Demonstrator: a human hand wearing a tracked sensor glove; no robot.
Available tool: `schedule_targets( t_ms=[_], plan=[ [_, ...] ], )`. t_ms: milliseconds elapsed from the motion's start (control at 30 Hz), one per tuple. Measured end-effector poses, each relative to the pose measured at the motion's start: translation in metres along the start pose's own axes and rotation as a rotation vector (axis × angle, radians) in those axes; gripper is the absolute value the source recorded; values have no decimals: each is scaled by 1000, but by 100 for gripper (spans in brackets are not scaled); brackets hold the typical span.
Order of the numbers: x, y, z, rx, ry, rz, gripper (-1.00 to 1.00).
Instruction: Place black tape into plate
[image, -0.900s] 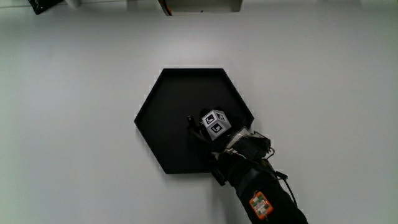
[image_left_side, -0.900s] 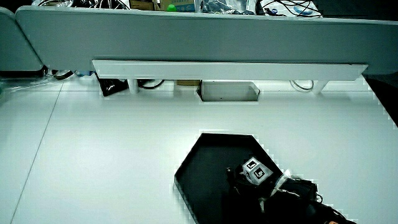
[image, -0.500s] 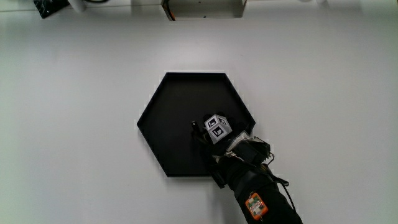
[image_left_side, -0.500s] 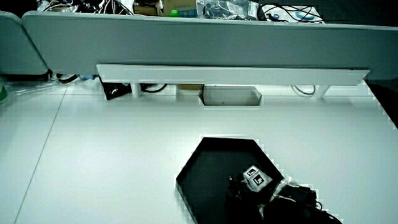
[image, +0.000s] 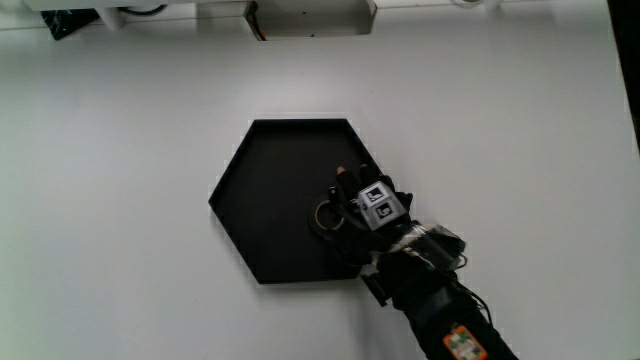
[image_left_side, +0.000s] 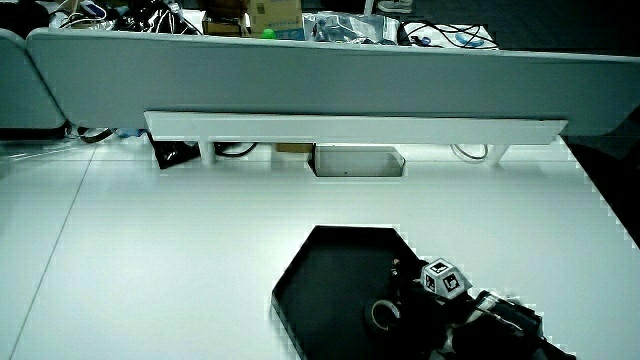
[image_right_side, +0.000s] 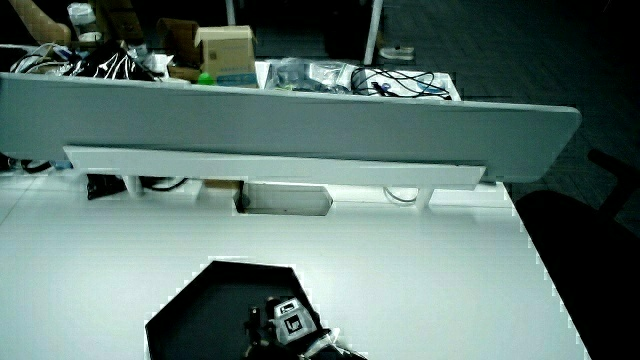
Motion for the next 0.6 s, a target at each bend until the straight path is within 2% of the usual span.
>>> schedule_targets(
  t_ms=[133, 167, 233, 300, 367, 400, 433, 467, 500, 567, 600],
  plan=[
    [5, -2, -3, -28, 36, 21, -87],
    [8, -5, -2, 3, 28, -6, -93],
    [15, -4, -7, -3, 35, -43, -100],
    [25, -13, -6, 49, 62, -76, -100],
    [35, -24, -5, 120, 118, -51, -100],
    [40, -25, -8, 120, 125, -57, -100],
    [44, -23, -15, 120, 155, -30, -100],
    [51, -40, -5, 204, 217, -23, -100],
    [55, -49, -2, 238, 255, 36, -100],
    [63, -65, -1, 327, 291, 35, -100],
    [65, -70, -4, 331, 302, 49, -100]
  ],
)
